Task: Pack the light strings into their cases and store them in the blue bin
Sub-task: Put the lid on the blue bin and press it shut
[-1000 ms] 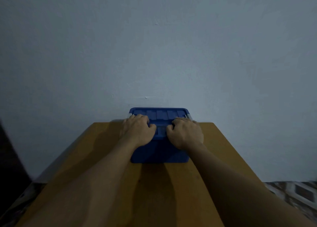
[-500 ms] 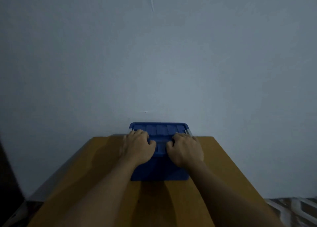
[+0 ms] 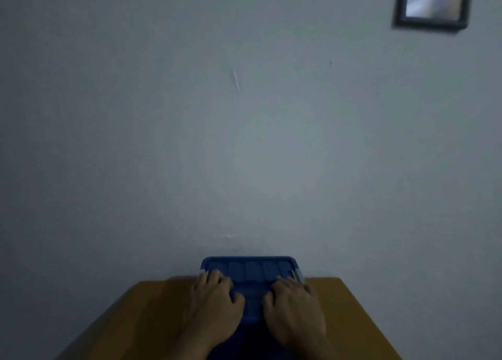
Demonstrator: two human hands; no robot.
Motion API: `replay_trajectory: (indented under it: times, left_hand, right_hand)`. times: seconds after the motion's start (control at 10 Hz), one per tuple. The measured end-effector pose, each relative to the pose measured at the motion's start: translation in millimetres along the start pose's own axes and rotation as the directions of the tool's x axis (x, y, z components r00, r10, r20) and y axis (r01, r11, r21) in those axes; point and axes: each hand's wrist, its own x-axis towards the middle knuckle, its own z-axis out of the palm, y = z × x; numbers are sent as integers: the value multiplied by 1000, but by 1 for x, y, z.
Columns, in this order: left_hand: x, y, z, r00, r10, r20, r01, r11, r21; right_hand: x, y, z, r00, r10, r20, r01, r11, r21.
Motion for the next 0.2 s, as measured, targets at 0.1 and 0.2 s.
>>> replay_trajectory:
  times: [0.1, 0.2]
  left_hand:
    - [-8, 5, -19, 1000, 18, 6, -18, 998, 55]
    - [-6, -7, -3, 989, 136, 52, -135, 991, -17]
  right_hand:
    - [2, -5, -4, 1000, 6, -9, -6, 1000, 10]
    - [10, -1, 4, 991, 70, -117, -67, 997, 30]
